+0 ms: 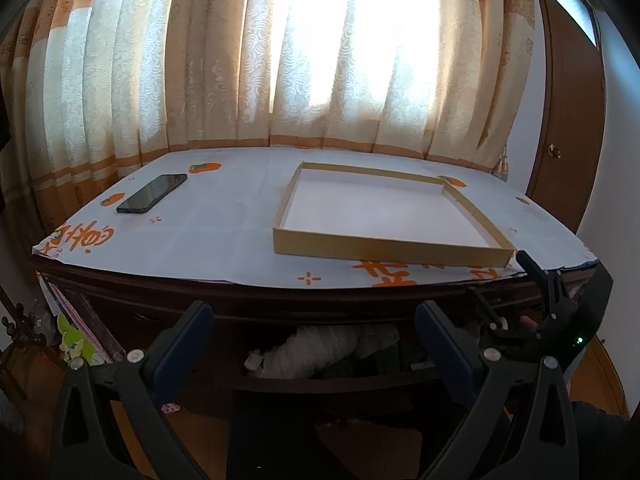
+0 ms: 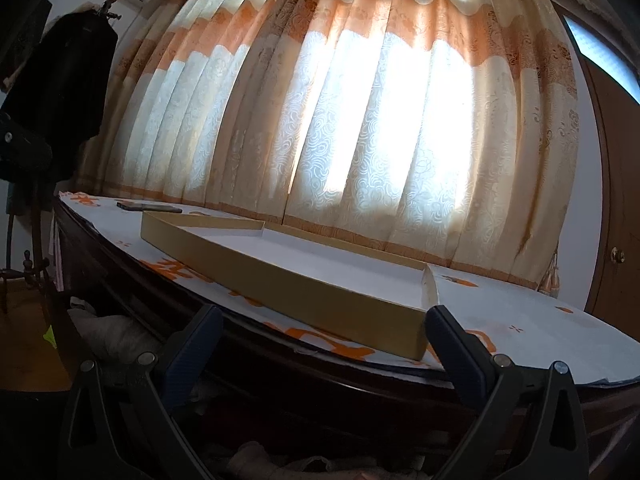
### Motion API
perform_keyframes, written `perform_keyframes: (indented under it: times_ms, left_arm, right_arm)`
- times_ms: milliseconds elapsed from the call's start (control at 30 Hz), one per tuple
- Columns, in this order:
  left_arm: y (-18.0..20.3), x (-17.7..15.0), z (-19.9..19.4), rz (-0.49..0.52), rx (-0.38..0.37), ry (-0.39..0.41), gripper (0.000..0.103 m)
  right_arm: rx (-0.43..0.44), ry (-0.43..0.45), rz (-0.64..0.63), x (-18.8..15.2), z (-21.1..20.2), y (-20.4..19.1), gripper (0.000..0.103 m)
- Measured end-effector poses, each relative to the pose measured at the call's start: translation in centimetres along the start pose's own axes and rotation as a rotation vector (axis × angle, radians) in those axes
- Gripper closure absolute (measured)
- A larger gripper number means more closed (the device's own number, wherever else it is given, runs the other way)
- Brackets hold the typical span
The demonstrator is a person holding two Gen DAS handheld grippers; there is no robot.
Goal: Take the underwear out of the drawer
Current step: 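Lower both tools toward the open drawer of clothes below the table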
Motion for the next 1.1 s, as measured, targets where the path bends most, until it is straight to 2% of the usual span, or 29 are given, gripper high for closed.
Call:
perform_keyframes:
  times_ms: [433, 1100]
  left_arm:
    - [-0.8, 0.1, 0.3, -0.005, 0.015, -0.020, 0.000]
    - [-1.7, 0.7, -0.7, -0.022, 0.013, -0.005, 0.000]
  right_arm:
    - [0.012, -0.028, -0.004, -0.4, -1.7, -0.7, 0.001]
    - [0.046, -0.137, -0.045, -1.5, -3.4, -1.9, 0.001]
Point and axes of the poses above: each gripper's, at about its wrist camera, not at the fingertips, and z roughly the way its jaws point, y to its right, x to its top, the point moved 3 cm from there along z, roughly the way its jaws point, and after that the axes turned 10 degrees about -y, right-handed, at the moved point
